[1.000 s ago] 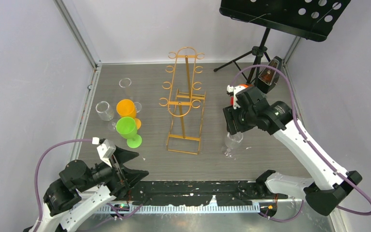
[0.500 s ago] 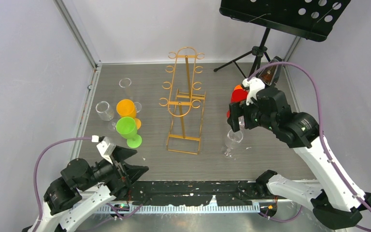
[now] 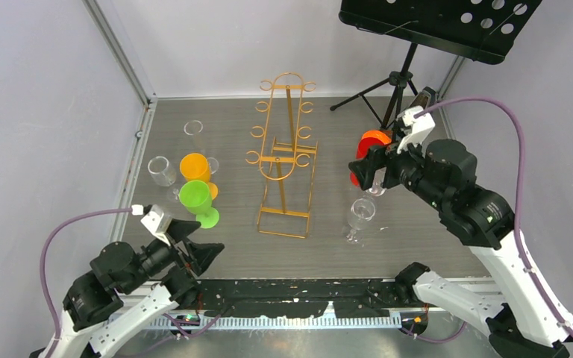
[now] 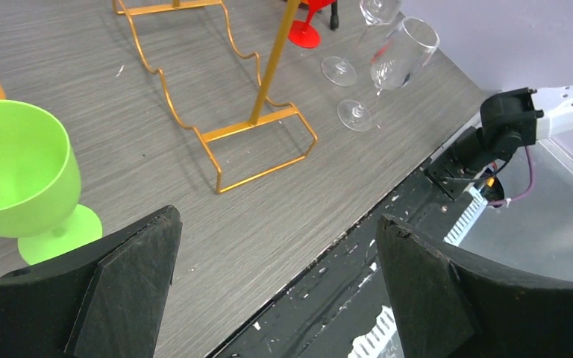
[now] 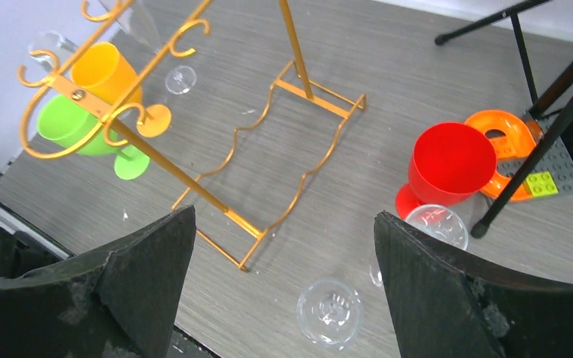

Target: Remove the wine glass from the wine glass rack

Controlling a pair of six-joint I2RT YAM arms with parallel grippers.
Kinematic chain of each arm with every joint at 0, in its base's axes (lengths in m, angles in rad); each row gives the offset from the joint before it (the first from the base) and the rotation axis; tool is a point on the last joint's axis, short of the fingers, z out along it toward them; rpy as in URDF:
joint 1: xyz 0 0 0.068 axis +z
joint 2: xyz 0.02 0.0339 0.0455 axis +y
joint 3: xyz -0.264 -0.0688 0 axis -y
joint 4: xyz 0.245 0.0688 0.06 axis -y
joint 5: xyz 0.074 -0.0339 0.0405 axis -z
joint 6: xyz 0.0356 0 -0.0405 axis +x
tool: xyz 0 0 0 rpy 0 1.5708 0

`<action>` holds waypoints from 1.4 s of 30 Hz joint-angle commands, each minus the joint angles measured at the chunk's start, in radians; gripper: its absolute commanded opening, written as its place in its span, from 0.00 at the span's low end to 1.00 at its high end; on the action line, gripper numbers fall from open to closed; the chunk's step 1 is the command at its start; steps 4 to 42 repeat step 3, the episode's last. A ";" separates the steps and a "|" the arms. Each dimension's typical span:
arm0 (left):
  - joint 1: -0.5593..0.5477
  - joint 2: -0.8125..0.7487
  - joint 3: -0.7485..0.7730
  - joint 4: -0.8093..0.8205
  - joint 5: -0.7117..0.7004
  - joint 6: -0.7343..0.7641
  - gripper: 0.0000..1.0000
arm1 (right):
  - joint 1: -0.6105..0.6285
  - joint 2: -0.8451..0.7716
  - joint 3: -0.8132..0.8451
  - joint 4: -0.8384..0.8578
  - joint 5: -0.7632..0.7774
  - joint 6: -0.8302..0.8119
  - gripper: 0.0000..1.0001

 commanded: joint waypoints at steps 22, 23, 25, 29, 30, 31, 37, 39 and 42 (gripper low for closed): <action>0.003 -0.064 -0.021 0.035 -0.061 0.010 1.00 | -0.003 -0.024 0.005 0.091 0.004 0.026 0.95; 0.003 -0.064 -0.021 0.035 -0.061 0.010 1.00 | -0.003 -0.024 0.005 0.091 0.004 0.026 0.95; 0.003 -0.064 -0.021 0.035 -0.061 0.010 1.00 | -0.003 -0.024 0.005 0.091 0.004 0.026 0.95; 0.003 -0.064 -0.021 0.035 -0.061 0.010 1.00 | -0.003 -0.024 0.005 0.091 0.004 0.026 0.95; 0.003 -0.064 -0.021 0.035 -0.061 0.010 1.00 | -0.003 -0.024 0.005 0.091 0.004 0.026 0.95; 0.003 -0.064 -0.021 0.035 -0.061 0.010 1.00 | -0.003 -0.024 0.005 0.091 0.004 0.026 0.95; 0.003 -0.064 -0.021 0.035 -0.061 0.010 1.00 | -0.003 -0.024 0.005 0.091 0.004 0.026 0.95; 0.003 -0.064 -0.021 0.035 -0.061 0.010 1.00 | -0.003 -0.024 0.005 0.091 0.004 0.026 0.95; 0.003 -0.064 -0.021 0.035 -0.061 0.010 1.00 | -0.003 -0.024 0.005 0.091 0.004 0.026 0.95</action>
